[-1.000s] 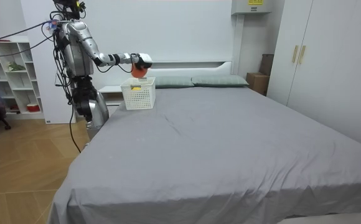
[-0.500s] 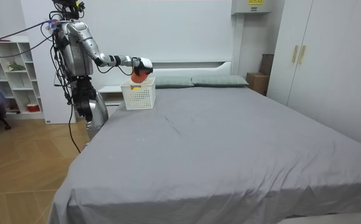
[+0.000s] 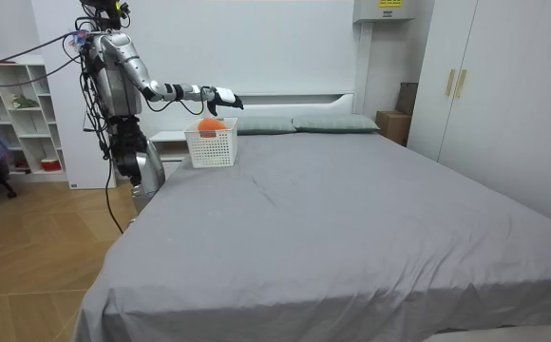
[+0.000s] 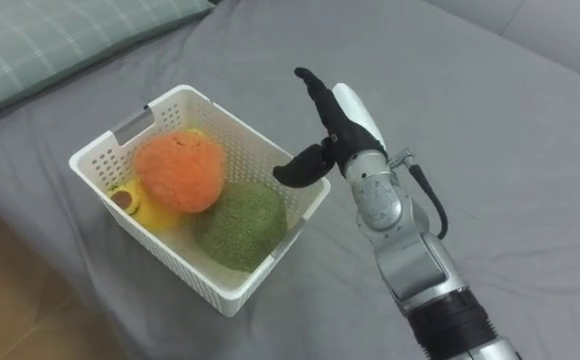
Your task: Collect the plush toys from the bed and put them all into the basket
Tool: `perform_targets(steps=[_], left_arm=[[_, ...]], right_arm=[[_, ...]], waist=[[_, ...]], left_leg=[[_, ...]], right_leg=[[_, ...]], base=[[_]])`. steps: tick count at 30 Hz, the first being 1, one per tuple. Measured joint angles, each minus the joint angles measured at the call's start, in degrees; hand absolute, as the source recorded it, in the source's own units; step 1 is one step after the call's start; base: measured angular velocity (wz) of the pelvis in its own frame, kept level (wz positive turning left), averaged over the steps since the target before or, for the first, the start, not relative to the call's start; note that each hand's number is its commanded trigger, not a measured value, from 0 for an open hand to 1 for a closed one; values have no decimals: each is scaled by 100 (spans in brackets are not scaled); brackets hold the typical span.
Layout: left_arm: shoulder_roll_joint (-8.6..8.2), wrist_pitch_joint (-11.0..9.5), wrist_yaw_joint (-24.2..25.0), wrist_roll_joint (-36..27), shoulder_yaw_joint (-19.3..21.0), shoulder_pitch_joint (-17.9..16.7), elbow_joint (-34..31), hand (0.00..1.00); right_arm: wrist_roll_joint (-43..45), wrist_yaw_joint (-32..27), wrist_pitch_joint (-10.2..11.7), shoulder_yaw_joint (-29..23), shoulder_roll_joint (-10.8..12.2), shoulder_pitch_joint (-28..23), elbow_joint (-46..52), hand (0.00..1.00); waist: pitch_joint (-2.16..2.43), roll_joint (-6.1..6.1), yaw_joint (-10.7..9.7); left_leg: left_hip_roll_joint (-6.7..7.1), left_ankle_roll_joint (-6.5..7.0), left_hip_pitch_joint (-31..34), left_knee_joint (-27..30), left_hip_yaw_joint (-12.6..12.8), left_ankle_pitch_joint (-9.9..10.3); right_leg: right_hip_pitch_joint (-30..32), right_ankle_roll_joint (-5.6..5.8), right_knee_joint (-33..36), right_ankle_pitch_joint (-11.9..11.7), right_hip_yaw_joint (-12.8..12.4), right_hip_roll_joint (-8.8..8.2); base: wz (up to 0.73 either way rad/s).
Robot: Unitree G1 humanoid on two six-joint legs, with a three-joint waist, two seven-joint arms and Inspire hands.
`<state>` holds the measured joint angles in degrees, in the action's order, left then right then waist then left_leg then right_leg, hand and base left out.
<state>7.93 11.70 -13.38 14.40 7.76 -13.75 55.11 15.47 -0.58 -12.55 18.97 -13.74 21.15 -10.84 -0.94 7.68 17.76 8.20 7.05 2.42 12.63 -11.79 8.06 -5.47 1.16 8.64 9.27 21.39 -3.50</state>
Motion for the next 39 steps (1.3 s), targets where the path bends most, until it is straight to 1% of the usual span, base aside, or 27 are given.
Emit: perform_targets(steps=[4,6,11,14,15,16,17,18,19,20,21,22,23,24,25,26,27,28,29,30,31,32,33,35,36,37,39], left_arm=[[-1,0,0,34,12,42,0,0],[-1,-4,0,38,58,65,-2,0],[5,-6,1,34,104,121,-2,0],[14,-27,1,37,105,162,-1,0],[24,-45,1,34,112,159,1,0],[29,-53,1,34,115,159,1,0],[35,-70,-1,25,115,157,4,0],[35,-79,-16,22,114,147,4,0],[34,-84,-26,21,114,146,4,0],[27,-115,-83,-5,114,139,5,0],[23,-164,-151,-20,114,123,13,0],[23,-193,-171,-20,114,116,24,0],[23,-246,-211,-21,114,96,48,0],[17,-285,-233,-21,119,49,53,0],[8,-317,-233,-17,136,-11,57,0],[-2,-361,-232,-16,160,-52,57,0],[-12,-405,-232,-15,221,-103,59,0],[-14,-424,-233,-16,243,-124,74,0],[-13,-460,-237,-31,275,-127,113,0],[-15,-480,-264,-41,282,-125,113,0],[-15,-501,-284,-51,285,-124,120,0],[-15,-553,-316,-74,321,-99,144,0],[1,-598,-359,-137,335,-65,186,0],[23,-636,-374,-140,335,25,235,0],[22,-689,-373,-138,328,74,262,0],[22,-721,-371,-137,324,81,279,0],[20,-783,-360,-138,325,173,309,0]], right_arm=[[252,0,0,-4,-1,-1,0,0],[371,0,4,-21,-6,-1,1,0],[341,2,23,-126,-15,-10,1,0],[190,-9,83,-284,-15,-25,1,0],[99,-32,144,-345,-16,-68,2,0],[32,-62,175,-378,-16,-101,1,0],[-134,-131,228,-440,-17,-185,1,0],[-312,-200,291,-490,-16,-327,7,0],[-399,-215,325,-531,-14,-411,31,0],[-541,-256,404,-619,-11,-601,94,0],[-684,-327,442,-722,-12,-815,166,0],[-748,-375,445,-768,-12,-918,207,0],[-855,-457,460,-864,-11,-1118,290,0],[-917,-519,549,-964,-12,-1284,299,0],[-972,-551,580,-1020,-12,-1363,307,0],[-1003,-621,685,-1159,-11,-1572,331,0],[-1026,-712,747,-1283,-11,-1766,344,0],[-1049,-757,757,-1345,-11,-1857,363,0],[-1105,-853,763,-1471,-11,-2049,489,0],[-1184,-934,814,-1600,-10,-2225,612,0],[-1213,-976,830,-1652,-10,-2293,661,0],[-1319,-1065,880,-1772,-7,-2420,738,0],[-1368,-1161,911,-1857,-5,-2490,751,0],[-1393,-1309,965,-1939,7,-2594,751,0],[-1393,-1361,1027,-1997,13,-2701,751,0],[-1393,-1374,1038,-2033,14,-2744,751,0],[-1392,-1434,1060,-2153,16,-2844,749,0]], waist=[[4,-20,-6],[2,-61,-22],[10,-92,-36],[21,-113,-29],[39,-96,-33],[40,-97,-32],[27,-116,-36],[21,-148,-80],[24,-151,-106],[21,-158,-167],[35,-146,-199],[34,-158,-229],[34,-189,-309],[54,-216,-394],[61,-223,-409],[61,-277,-511],[87,-318,-573],[102,-344,-639],[116,-376,-795],[110,-411,-945],[104,-430,-992],[92,-459,-1088],[98,-474,-1167],[97,-477,-1274],[98,-480,-1312],[98,-481,-1336],[90,-492,-1459]], left_leg=[[0,5,-2,4,35,-1],[0,11,0,0,39,4],[0,11,-13,2,59,4],[-4,12,-17,1,88,3],[-8,15,-26,8,103,1],[-9,16,-32,11,108,0],[-12,18,-73,5,127,-1],[-18,25,-104,-6,163,3],[-17,29,-107,-6,166,6],[-17,30,-104,-8,169,7],[-18,31,-105,-49,198,7],[-23,32,-111,-62,224,7],[-28,38,-122,-83,256,4],[-43,43,-166,-92,320,2],[-53,45,-209,-104,376,1],[-56,55,-264,-130,415,8],[-69,58,-311,-184,491,6],[-79,66,-321,-198,538,12],[-79,72,-317,-196,547,16],[-85,74,-310,-201,587,18],[-93,77,-310,-212,625,22],[-110,78,-310,-243,703,33],[-125,77,-320,-265,767,35],[-162,73,-371,-314,883,37],[-188,70,-420,-341,980,43],[-196,70,-434,-349,1012,54],[-221,73,-481,-398,1131,63]], right_leg=[[0,3,1,-1,-6,-24],[1,5,12,-1,-10,-27],[-1,7,16,0,-78,-27],[16,8,23,1,-133,-27],[16,8,24,1,-162,-26],[12,8,23,1,-169,-26],[-17,9,19,1,-210,-24],[-37,12,18,3,-270,-25],[-43,16,14,5,-276,-26],[-40,23,13,1,-303,-25],[-32,24,13,1,-364,-23],[-27,24,13,1,-397,-23],[-21,25,17,1,-431,-23],[-13,27,23,-1,-503,-20],[-23,27,23,-1,-573,-15],[-57,32,14,-1,-633,-11],[-70,37,24,2,-720,-9],[-61,38,21,2,-745,-8],[-56,43,21,-2,-788,1],[-34,47,26,-5,-836,8],[-22,47,27,-5,-877,16],[-2,46,26,-5,-954,42],[19,41,30,-9,-1031,64],[44,26,35,-24,-1159,71],[41,22,43,-29,-1212,74],[39,20,44,-31,-1229,81],[54,20,53,-38,-1362,135]], base=[[-3],[0],[0],[-5],[-7],[-5],[-7],[-5],[-4],[-7],[-11],[-18],[-19],[-27],[-30],[-33],[-32],[-25],[-18],[-14],[-27],[-33],[-36],[-38],[-38],[-30],[-29]])
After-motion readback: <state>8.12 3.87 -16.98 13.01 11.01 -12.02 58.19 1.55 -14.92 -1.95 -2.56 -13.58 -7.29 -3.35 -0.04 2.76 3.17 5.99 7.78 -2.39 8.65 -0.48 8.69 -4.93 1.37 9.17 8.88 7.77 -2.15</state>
